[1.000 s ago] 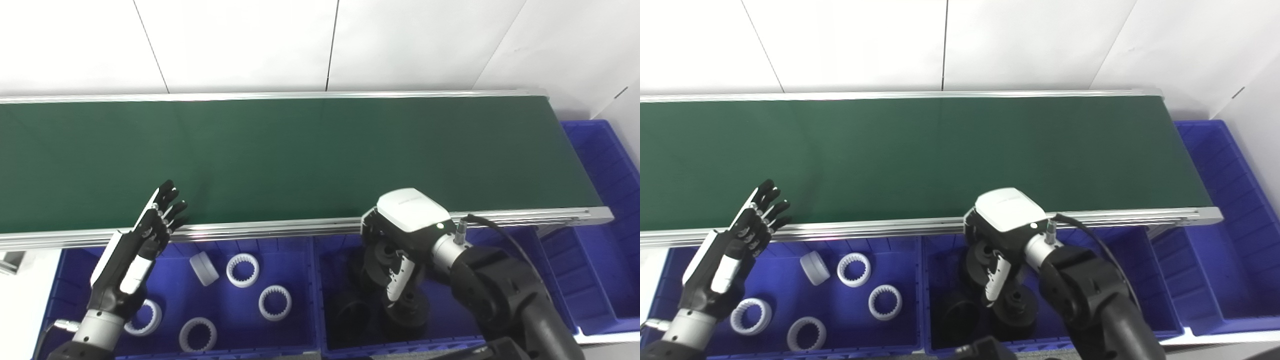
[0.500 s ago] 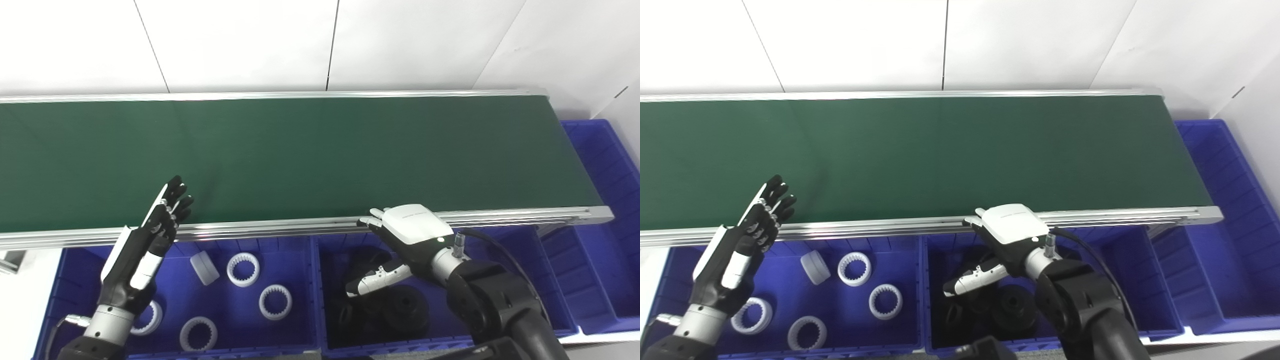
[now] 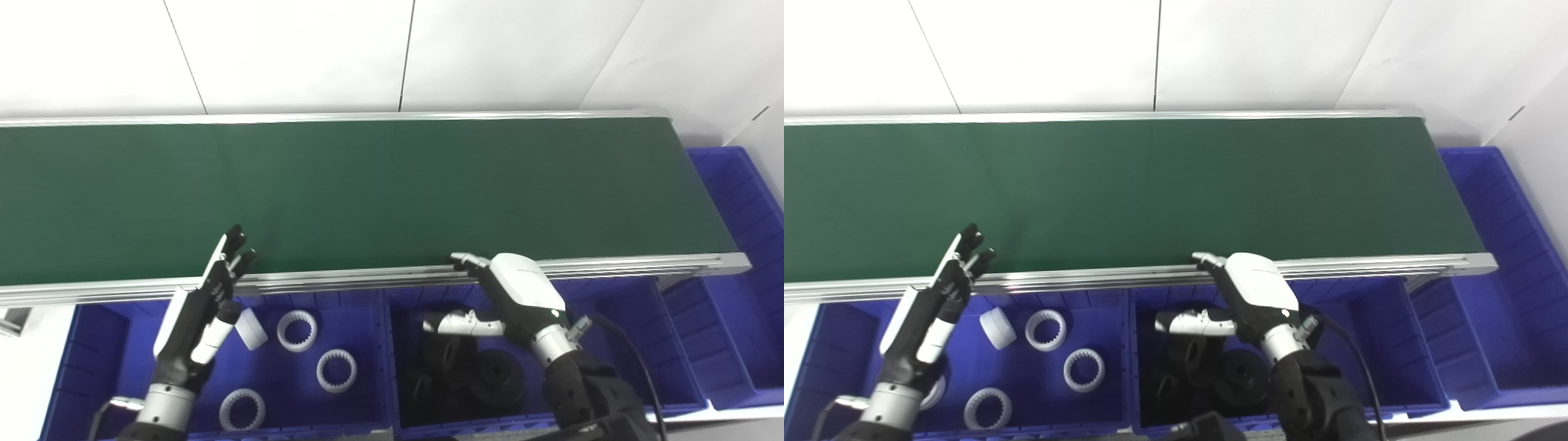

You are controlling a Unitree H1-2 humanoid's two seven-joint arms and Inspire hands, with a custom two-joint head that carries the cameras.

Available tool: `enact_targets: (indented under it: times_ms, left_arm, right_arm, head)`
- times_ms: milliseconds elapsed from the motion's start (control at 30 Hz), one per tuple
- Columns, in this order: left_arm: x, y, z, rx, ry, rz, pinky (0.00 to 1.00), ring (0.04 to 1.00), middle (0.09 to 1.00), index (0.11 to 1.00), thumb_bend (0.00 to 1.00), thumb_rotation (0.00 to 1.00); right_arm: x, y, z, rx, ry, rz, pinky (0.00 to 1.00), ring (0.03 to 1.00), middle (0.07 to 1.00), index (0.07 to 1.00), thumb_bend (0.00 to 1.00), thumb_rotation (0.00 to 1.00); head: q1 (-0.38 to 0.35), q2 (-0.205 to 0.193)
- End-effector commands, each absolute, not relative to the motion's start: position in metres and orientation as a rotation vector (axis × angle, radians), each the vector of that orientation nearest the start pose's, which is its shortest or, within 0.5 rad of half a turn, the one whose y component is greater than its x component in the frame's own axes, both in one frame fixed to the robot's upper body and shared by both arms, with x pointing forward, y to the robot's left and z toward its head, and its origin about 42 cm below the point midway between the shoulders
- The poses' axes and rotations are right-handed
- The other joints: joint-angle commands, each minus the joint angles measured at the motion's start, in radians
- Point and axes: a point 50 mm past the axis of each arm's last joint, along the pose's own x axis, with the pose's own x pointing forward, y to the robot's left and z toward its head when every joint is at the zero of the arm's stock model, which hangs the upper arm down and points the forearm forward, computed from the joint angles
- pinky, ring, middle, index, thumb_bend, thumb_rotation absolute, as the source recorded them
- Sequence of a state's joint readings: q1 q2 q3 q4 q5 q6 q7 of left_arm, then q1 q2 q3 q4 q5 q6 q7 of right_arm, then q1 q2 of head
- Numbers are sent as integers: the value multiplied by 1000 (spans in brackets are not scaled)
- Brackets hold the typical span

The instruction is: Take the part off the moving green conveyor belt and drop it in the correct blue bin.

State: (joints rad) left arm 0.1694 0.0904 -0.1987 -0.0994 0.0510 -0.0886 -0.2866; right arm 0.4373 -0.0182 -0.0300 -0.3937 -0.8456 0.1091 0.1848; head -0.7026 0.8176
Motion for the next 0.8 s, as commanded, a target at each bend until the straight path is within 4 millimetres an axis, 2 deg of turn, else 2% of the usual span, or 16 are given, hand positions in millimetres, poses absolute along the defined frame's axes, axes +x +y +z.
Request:
enact_targets:
  times_ms: [0,100,233,367,467,667,767]
  left_arm:
    - [226,165,107,108,-202,-421,986,958,1000,1000,968,909]
    - [220,165,110,108,-202,-394,999,980,1000,1000,988,901]
    - [208,169,108,103,-195,-373,1000,977,1000,1000,946,891]
    - [196,174,105,134,-189,-349,997,966,1000,1000,977,908]
    - [190,177,104,168,-204,-321,961,947,1000,1000,983,920]
    - [180,179,92,205,-240,-287,964,955,1000,1000,984,913]
    - [175,177,88,224,-251,-258,928,938,1000,1000,983,933]
  right_arm:
    - [126,-225,91,-427,-39,-367,718,828,886,895,850,956]
    - [123,-213,72,-261,-75,-453,789,887,958,961,771,990]
    - [119,-217,56,-174,-71,-460,848,928,995,997,766,1000]
    - [106,-220,49,-143,-41,-460,885,928,982,1000,823,1000]
    - [99,-216,41,-136,-13,-451,878,929,986,1000,812,1000]
    - [92,-207,35,-124,11,-430,872,929,991,1000,808,1000]
    - [88,-207,33,-136,15,-417,879,928,991,1000,792,1000]
  head:
    - [45,-13]
    - [86,-15]
    - [135,-21]
    - [180,-27]
    - [213,-31]
    - [236,-43]
    - [244,-51]
